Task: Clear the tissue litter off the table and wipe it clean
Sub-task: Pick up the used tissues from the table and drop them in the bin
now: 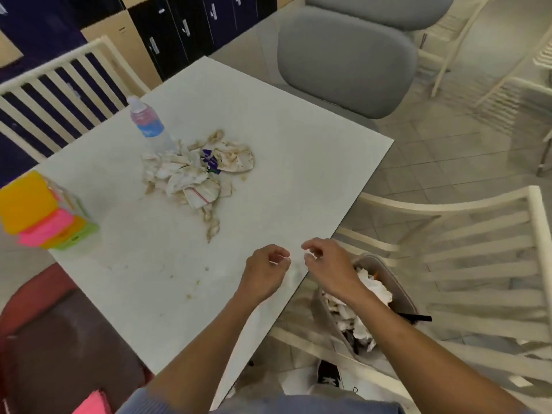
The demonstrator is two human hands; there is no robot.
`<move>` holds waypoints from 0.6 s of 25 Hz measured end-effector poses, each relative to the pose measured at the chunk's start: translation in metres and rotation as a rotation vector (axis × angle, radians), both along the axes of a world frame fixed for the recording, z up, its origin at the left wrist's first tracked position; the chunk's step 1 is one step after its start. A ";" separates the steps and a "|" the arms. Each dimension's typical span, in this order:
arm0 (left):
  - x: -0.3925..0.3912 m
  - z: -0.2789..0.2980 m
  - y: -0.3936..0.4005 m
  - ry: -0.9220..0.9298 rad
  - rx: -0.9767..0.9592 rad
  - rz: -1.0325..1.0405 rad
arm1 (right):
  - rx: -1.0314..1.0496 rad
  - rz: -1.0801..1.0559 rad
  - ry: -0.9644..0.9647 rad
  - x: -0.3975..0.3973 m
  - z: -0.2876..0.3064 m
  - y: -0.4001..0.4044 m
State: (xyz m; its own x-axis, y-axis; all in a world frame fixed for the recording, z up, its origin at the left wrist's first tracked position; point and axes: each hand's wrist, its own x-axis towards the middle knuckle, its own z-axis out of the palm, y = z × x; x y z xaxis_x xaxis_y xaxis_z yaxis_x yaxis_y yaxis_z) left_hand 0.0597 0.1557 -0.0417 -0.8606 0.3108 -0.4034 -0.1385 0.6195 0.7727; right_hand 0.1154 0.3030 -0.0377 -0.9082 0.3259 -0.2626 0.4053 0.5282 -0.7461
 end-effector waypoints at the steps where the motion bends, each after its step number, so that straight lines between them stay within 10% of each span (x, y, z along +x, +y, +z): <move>1: -0.009 0.003 -0.013 0.009 0.004 0.025 | -0.003 0.031 0.006 -0.013 0.001 -0.012; 15: -0.098 -0.002 -0.187 -0.065 0.054 0.320 | 0.338 0.509 -0.062 -0.175 -0.033 -0.158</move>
